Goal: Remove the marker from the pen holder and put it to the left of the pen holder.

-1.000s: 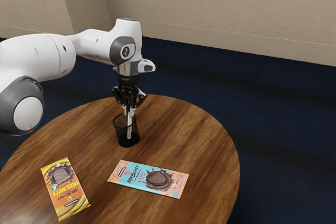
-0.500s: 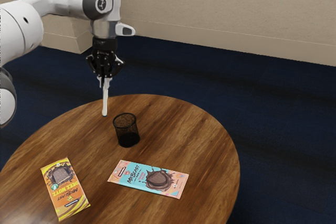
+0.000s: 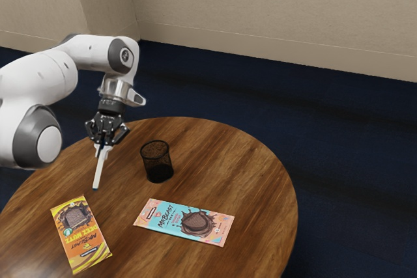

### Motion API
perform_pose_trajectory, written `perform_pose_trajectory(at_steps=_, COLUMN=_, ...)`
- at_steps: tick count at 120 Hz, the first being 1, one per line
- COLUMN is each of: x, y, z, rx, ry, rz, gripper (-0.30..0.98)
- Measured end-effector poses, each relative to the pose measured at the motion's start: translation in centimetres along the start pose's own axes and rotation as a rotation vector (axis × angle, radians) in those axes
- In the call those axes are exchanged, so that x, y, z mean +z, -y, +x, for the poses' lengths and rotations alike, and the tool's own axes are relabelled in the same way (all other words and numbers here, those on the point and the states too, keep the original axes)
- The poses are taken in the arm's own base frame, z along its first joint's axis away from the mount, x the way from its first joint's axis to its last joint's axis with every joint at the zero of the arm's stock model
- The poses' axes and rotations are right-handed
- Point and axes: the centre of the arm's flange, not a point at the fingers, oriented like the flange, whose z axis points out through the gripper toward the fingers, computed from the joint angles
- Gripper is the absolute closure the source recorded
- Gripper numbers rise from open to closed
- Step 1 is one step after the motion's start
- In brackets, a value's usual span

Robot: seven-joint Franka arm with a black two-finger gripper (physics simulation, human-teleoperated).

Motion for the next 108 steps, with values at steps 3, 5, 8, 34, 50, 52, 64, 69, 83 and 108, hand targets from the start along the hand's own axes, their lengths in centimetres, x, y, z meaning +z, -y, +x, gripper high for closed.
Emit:
perform_pose_trajectory(at_steps=3, x=0.2, y=0.1, z=0.1, rx=0.003, ry=0.007, rz=-0.006, gripper=0.77)
perform_pose_trajectory(at_steps=5, x=0.1, y=0.2, z=0.2, rx=0.005, ry=0.008, rz=-0.009, gripper=0.77)
perform_pose_trajectory(at_steps=8, x=0.1, y=0.3, z=0.1, rx=0.007, ry=0.008, rz=-0.014, gripper=0.77)
perform_pose_trajectory(at_steps=34, x=-0.3, y=0.9, z=0.6, rx=0.009, ry=-0.011, rz=-0.052, gripper=0.36)
perform_pose_trajectory(at_steps=50, x=-3.4, y=0.9, z=-1.9, rx=0.021, ry=-0.129, rz=-0.085, gripper=0.19)
perform_pose_trajectory(at_steps=52, x=-4.0, y=0.8, z=-2.5, rx=0.025, ry=-0.149, rz=-0.091, gripper=0.18)
perform_pose_trajectory(at_steps=64, x=-7.3, y=0.1, z=-8.4, rx=0.055, ry=-0.276, rz=-0.114, gripper=0.11)
perform_pose_trajectory(at_steps=69, x=-7.6, y=-0.3, z=-10.8, rx=0.071, ry=-0.320, rz=-0.113, gripper=0.09)
perform_pose_trajectory(at_steps=83, x=-9.3, y=-4.6, z=-19.9, rx=0.139, ry=-0.500, rz=-0.034, gripper=0.05)
perform_pose_trajectory(at_steps=108, x=-9.9, y=-6.5, z=-28.5, rx=0.202, ry=-0.704, rz=0.007, gripper=0.02)
